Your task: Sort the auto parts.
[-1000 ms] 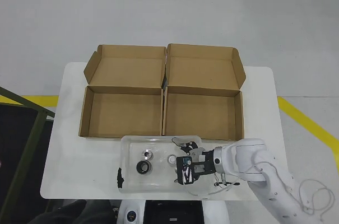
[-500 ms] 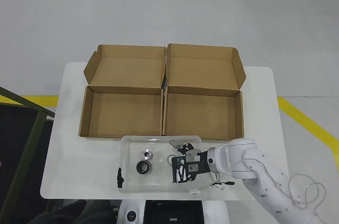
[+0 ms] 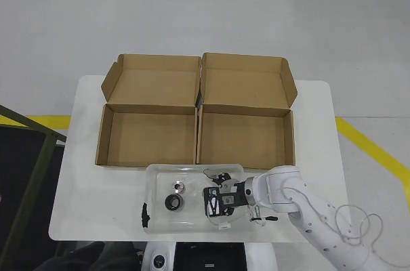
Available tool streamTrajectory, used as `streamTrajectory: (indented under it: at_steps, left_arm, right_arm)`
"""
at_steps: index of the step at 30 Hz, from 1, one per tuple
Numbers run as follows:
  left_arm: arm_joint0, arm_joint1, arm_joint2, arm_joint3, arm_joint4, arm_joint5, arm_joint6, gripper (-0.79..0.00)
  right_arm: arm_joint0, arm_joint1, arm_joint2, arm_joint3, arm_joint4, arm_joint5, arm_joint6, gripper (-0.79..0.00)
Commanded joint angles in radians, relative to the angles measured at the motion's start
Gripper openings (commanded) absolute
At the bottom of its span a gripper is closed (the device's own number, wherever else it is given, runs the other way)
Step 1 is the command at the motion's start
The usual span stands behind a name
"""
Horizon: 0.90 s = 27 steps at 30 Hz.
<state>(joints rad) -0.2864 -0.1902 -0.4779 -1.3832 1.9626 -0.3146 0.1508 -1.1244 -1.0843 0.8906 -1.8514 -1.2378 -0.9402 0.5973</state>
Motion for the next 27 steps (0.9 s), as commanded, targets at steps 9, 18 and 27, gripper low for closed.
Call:
streamTrajectory:
  at_steps: [9, 18, 27]
  left_arm:
    - [0.0, 0.0, 0.0, 0.0, 0.0, 0.0, 0.0, 0.0]
    - [0.0, 0.0, 0.0, 0.0, 0.0, 0.0, 0.0, 0.0]
    - [0.0, 0.0, 0.0, 0.0, 0.0, 0.0, 0.0, 0.0]
  right_arm:
    - [0.022, -0.003, -0.022, 0.037, -0.019, 0.017, -0.021, -0.416]
    - [0.029, -0.001, -0.028, 0.039, -0.013, 0.013, -0.035, -0.776]
    - [0.028, 0.006, -0.013, 0.011, 0.013, -0.018, -0.075, -0.785]
